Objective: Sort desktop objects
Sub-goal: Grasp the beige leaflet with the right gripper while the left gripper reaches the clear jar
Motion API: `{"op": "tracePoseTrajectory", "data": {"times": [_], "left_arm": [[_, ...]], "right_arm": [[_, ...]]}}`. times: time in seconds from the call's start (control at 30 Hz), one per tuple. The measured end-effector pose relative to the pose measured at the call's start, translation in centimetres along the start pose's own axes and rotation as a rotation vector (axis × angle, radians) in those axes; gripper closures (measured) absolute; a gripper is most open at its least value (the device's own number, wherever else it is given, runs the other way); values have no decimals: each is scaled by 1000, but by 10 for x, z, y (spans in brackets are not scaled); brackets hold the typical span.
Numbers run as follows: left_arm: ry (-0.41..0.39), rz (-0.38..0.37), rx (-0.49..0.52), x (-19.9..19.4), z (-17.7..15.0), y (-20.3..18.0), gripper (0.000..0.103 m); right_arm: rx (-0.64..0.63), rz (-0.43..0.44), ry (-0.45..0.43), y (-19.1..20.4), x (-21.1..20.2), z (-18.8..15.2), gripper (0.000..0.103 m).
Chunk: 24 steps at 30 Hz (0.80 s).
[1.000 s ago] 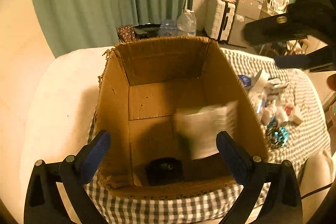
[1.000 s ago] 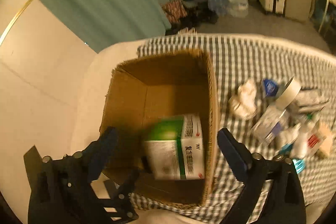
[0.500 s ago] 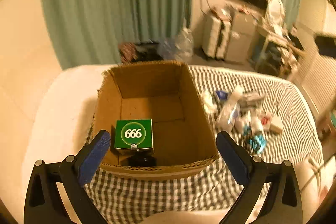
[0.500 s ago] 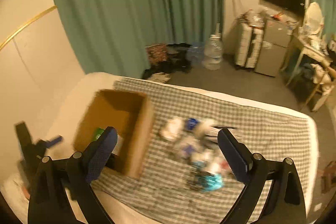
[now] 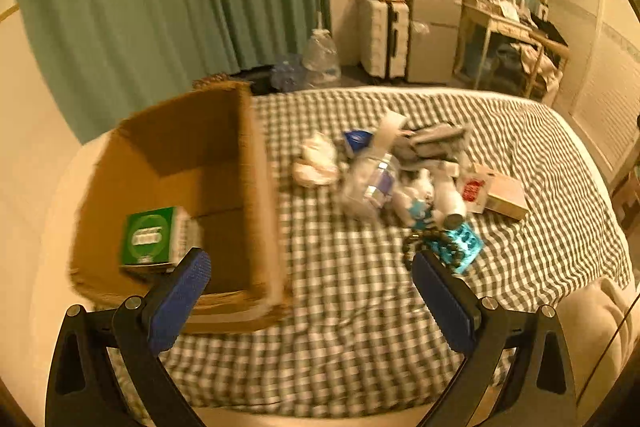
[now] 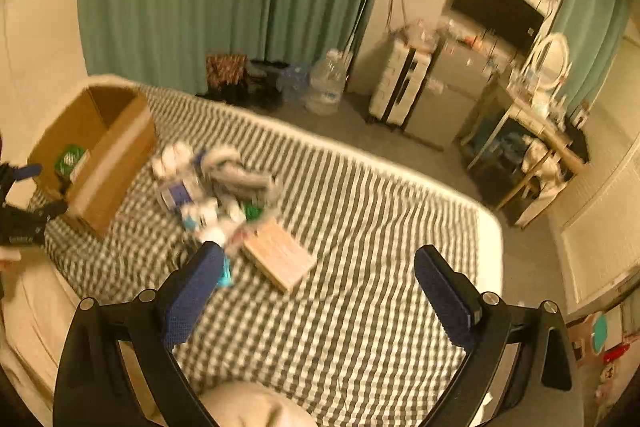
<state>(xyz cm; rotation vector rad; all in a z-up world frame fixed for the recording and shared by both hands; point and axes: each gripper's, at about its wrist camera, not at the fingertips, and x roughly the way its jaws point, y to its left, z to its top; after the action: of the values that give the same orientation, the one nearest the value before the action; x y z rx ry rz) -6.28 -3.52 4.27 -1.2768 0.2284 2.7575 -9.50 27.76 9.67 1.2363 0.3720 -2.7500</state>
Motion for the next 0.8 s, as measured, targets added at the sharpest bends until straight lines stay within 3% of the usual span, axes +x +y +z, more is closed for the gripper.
{"op": "tracePoseTrajectory", "data": {"times": [0.27,0.37,0.53,0.67,0.8], "left_arm": [[55,4,103,64,26,-54,0],[110,30,72,99,33,-55,0],[201,34,5,160,36,-47,0],[201,-27,69,187,40,-49,0],[137,-112,84,195,47,-44,0]], "right_arm": [[-122,145,120,-5,81,-27,6],[-209,158,184,8,120,-29,6],[-245,230,250,17,177,-29,6],[-271,287,286,27,219,-22,7],[-279,282,324,35,256,-21,7]]}}
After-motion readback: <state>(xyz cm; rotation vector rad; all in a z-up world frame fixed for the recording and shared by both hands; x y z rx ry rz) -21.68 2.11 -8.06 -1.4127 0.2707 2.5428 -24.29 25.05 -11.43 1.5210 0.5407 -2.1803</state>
